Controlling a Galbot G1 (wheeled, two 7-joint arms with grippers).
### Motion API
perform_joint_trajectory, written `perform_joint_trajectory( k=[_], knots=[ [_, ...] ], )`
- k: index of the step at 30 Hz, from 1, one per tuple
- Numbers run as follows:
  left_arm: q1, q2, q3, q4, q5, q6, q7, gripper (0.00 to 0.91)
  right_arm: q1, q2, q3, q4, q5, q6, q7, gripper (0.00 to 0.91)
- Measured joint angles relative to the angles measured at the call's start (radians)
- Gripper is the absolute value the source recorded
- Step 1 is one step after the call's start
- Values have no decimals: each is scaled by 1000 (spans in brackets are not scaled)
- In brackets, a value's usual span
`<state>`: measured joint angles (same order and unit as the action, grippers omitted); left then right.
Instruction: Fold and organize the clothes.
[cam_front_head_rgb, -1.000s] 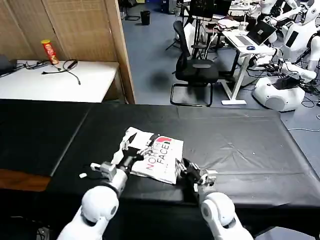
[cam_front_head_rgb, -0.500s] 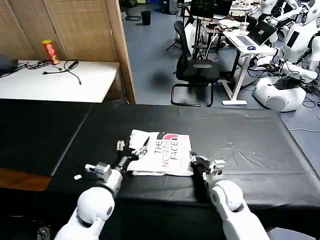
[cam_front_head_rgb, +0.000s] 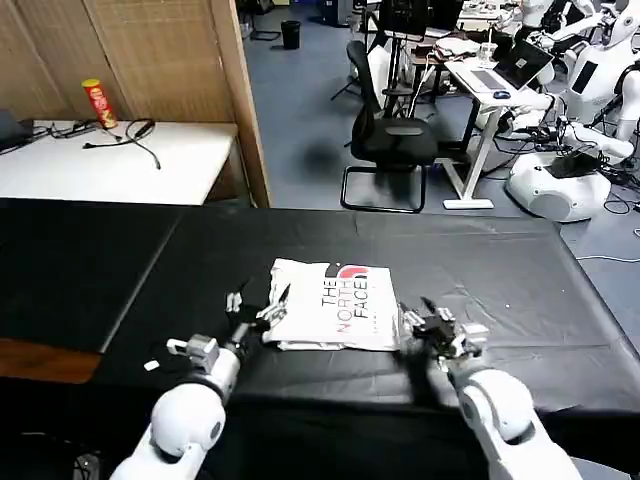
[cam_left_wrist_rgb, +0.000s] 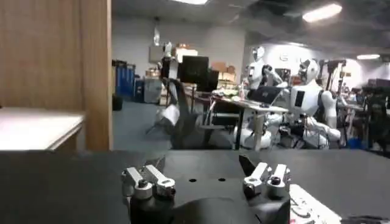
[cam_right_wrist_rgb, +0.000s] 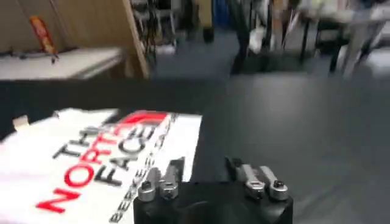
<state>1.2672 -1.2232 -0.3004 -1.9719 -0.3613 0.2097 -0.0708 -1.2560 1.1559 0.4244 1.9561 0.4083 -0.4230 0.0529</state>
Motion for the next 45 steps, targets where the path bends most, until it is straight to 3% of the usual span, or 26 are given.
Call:
perform_joint_trajectory(
  k=[4, 11, 23, 34, 45],
  knots=[
    [15, 11, 11, 8, -13, -31, -32, 878, -78, -2, 31, 74, -80, 76, -1, 878],
    [92, 53, 7, -59, -37, 8, -57, 878, -254, 13, 81, 189, -174, 244, 32, 878],
    [341, 119, -79, -231, -51, 6, -98, 878, -532, 24, 147, 327, -279, 421, 110, 878],
    [537, 140, -172, -308, -62, -22, -121, 878, -699, 62, 149, 407, -306, 440, 141, 878],
    [638, 122, -219, -331, -69, -31, -132, 878, -802, 105, 140, 420, -332, 463, 197, 878]
  ],
)
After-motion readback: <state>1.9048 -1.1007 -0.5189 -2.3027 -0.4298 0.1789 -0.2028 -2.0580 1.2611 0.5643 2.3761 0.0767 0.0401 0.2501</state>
